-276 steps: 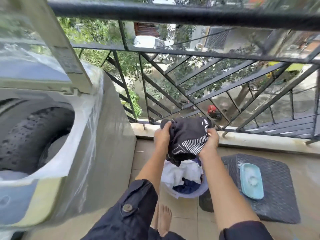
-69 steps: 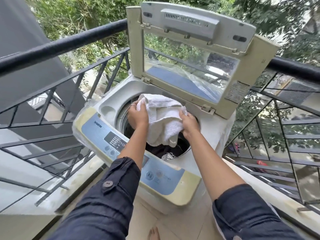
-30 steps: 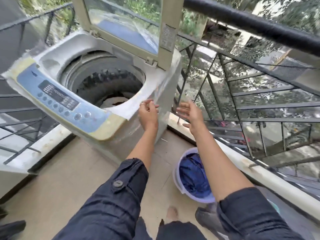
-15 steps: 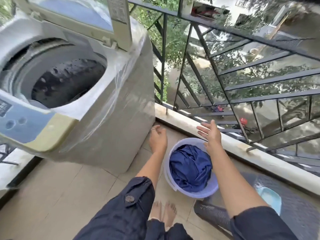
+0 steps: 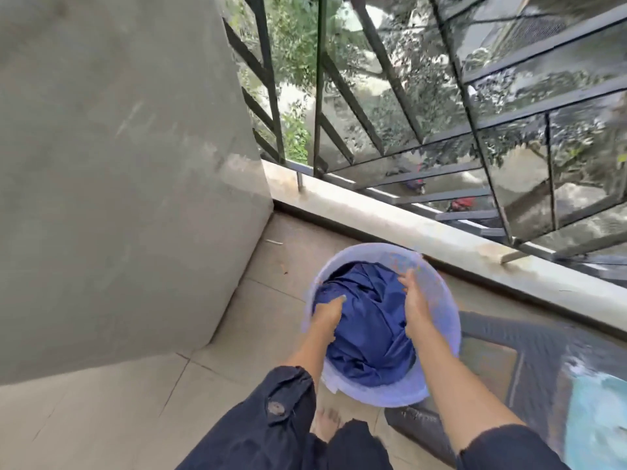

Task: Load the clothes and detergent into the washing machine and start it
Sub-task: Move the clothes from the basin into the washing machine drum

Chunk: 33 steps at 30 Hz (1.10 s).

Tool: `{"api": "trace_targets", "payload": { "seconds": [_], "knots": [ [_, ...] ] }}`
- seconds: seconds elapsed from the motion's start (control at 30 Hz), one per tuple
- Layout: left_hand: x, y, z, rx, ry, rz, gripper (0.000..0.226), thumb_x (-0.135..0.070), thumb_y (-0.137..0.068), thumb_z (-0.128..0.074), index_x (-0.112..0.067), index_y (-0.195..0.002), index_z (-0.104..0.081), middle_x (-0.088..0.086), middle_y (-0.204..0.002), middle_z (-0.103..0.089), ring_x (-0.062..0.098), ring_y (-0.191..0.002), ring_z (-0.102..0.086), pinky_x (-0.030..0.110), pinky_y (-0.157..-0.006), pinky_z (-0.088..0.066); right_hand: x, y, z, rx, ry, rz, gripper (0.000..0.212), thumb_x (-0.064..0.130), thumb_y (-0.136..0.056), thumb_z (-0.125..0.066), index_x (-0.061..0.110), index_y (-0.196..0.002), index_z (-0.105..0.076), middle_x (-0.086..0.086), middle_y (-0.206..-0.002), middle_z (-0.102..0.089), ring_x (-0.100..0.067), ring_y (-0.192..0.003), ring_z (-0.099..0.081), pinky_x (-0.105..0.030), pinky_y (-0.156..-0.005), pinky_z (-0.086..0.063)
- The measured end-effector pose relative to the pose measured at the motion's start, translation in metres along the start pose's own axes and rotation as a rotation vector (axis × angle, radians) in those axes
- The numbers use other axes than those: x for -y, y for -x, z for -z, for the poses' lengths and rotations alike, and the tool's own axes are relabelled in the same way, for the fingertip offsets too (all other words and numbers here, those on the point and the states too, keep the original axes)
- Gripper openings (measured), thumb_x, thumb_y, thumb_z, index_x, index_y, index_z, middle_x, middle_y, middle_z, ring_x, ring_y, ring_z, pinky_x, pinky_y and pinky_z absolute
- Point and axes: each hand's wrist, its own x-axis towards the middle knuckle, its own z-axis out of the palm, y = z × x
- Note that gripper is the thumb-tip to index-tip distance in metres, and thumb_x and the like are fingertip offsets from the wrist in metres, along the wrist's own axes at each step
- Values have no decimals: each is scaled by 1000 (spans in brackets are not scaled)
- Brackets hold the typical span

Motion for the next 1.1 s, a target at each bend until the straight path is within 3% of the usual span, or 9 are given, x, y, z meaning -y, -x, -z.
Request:
{"api": "trace_targets", "payload": {
  "seconds": [0.17,0.27,0.37,0.5,0.63,0.77,0.87,1.03,1.1],
  "knots": [
    [31,-85,-29,-23,67,3,137,-79,-44,-71,-10,-150,-19,12,-156,-24,32,-139,-33,44,-113,-31,-53,-67,-8,88,179,19,71,55,-79,-56,11,-135,-51,-10,-148,-41,-28,-139,-34,-46,-115,-27],
    [33,-89,-35,-72,61,-5,128,-67,-61,-73,-12,-152,-1,13,-159,-10,36,-143,-22,47,-116,-24,-64,-92,-13,30,358,54,75,57,-76,-63,21,-140,-45,-10,-157,-23,-30,-145,-16,-50,-117,-16],
    [41,-103,-44,-100,-28,-42,125,-65,-67,-71,-14,-151,6,8,-160,1,32,-147,-11,46,-119,-15,-78,-103,-19,77,486,62,99,51,-76,-71,33,-151,-10,-8,-160,11,-34,-147,-1,-51,-118,-12],
    [58,-115,-48,-121,-69,-112,98,-61,-81,-58,-17,-152,-7,4,-159,-1,33,-145,-16,47,-118,-21,-103,-103,-22,144,650,100,127,61,-60,-78,38,-149,10,-9,-159,-14,-34,-143,-24,-50,-114,-26],
    [57,-98,-44,-113,31,-206,81,-57,-84,-57,-18,-149,-26,5,-157,-15,26,-143,-25,42,-117,-26,-103,-91,-16,71,484,64,103,48,-68,-79,24,-150,-22,-4,-149,-40,-29,-132,-43,-38,-102,-40],
    [56,-67,-35,-51,230,-251,114,-84,-52,-59,-21,-144,-36,-2,-147,-42,22,-131,-46,44,-109,-39,-93,-63,-8,49,479,28,55,45,-75,-74,11,-117,-62,-10,-120,-65,-30,-108,-59,-29,-77,-41],
    [50,-40,-30,21,241,-227,109,-81,-55,-63,-28,-145,-34,-8,-145,-45,20,-129,-47,43,-110,-39,-74,-29,-3,-5,421,42,33,41,-84,-64,13,-100,-63,-14,-112,-67,-32,-103,-60,-30,-74,-38],
    [29,14,-23,95,323,-238,85,-69,-68,-65,-23,-137,-47,-4,-136,-53,21,-123,-53,44,-108,-41,-29,33,8,-148,347,34,41,41,-94,-50,6,-110,-64,-15,-111,-66,-35,-104,-58,-32,-76,-40],
    [30,21,-23,104,384,-207,92,-75,-59,-69,-22,-133,-51,-1,-134,-57,23,-120,-56,44,-106,-42,-14,55,13,-165,275,32,43,43,-94,-50,6,-111,-62,-14,-109,-65,-35,-104,-59,-34,-80,-43]
  ]
}}
